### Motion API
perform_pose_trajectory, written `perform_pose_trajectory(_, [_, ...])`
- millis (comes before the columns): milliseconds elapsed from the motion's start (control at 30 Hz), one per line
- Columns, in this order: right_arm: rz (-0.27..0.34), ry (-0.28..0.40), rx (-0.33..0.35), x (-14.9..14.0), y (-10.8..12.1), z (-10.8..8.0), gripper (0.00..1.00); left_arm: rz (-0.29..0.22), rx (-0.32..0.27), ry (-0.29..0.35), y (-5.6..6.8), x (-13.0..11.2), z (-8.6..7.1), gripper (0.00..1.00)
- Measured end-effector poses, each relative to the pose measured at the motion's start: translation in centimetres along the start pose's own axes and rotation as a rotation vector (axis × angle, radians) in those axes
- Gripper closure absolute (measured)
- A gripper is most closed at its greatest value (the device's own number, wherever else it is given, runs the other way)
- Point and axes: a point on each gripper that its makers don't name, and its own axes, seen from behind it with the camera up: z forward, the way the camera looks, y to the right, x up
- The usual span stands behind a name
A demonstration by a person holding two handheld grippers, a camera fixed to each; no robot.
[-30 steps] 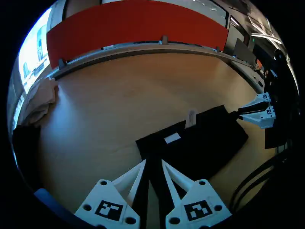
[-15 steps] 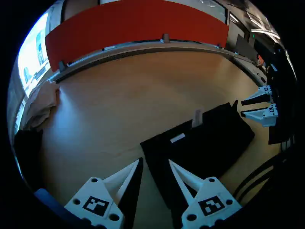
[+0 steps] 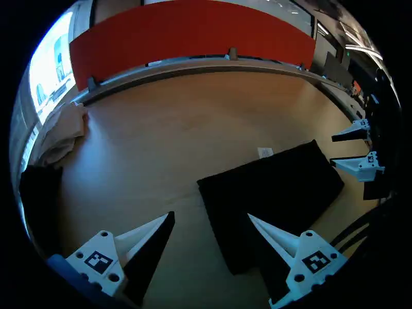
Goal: Fold towel
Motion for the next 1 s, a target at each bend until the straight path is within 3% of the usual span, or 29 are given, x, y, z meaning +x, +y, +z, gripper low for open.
perform_pose_trajectory(667, [-0.003,-0.008,0.015,-2.3,-1.6,-2.6,0.00,-0.033,0.010,-0.003,0.6,-2.6,-2.4,0.06])
perform_pose_trajectory(1000, [-0.020,-0.009,0.029,-2.5,-2.1,-2.9,0.00,-0.045,0.029,0.003,0.3,-3.5,-3.5,0.06])
